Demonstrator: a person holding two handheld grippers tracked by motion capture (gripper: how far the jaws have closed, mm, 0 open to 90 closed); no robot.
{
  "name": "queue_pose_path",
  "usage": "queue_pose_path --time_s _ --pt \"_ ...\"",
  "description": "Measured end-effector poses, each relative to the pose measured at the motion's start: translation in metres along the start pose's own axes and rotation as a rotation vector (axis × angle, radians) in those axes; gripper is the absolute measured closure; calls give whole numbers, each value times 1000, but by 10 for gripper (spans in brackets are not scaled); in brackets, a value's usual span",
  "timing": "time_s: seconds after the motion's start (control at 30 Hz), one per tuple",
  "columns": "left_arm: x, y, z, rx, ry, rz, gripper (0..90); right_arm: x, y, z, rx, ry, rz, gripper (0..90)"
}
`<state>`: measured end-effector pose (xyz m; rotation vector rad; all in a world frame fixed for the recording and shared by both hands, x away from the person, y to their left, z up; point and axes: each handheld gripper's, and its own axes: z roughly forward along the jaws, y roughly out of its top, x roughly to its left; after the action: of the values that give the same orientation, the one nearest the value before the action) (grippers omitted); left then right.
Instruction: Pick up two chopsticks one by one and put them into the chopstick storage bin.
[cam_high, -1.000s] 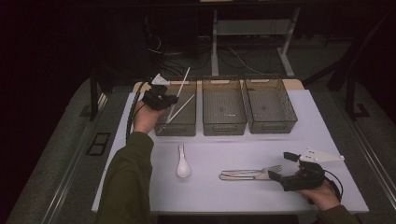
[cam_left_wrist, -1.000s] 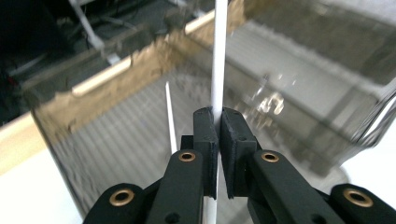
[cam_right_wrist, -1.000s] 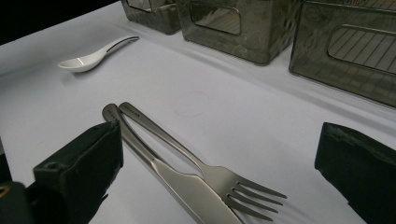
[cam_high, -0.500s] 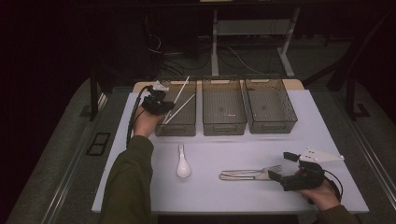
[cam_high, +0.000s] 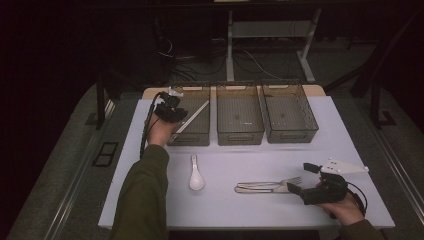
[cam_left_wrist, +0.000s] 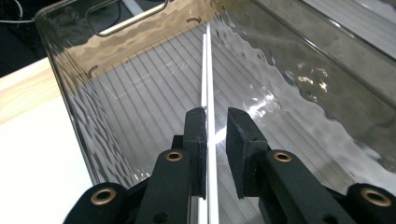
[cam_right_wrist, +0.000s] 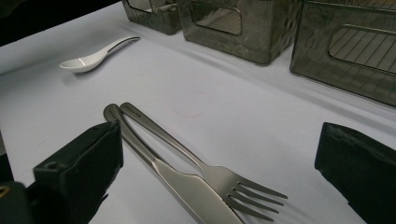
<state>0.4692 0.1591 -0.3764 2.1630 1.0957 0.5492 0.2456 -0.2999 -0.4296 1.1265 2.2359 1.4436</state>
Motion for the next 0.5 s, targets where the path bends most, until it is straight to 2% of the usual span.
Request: queue_pose_path --time_s 0.13,0.23,0.27,0.4,0.5 --pt "-3 3 -9 -45 -30 -10 712 0 0 0 -1 -3 -5 12" --pt "-6 4 -14 -52 -81 -18 650 0 0 0 0 -4 2 12" --pt "-8 4 -16 -52 -91 -7 633 0 0 0 1 -4 1 12" --pt "-16 6 -28 -113 -171 5 561 0 0 0 -2 -8 -7 12" --pt "-24 7 -39 -155 -217 18 520 0 0 0 2 -6 4 12"
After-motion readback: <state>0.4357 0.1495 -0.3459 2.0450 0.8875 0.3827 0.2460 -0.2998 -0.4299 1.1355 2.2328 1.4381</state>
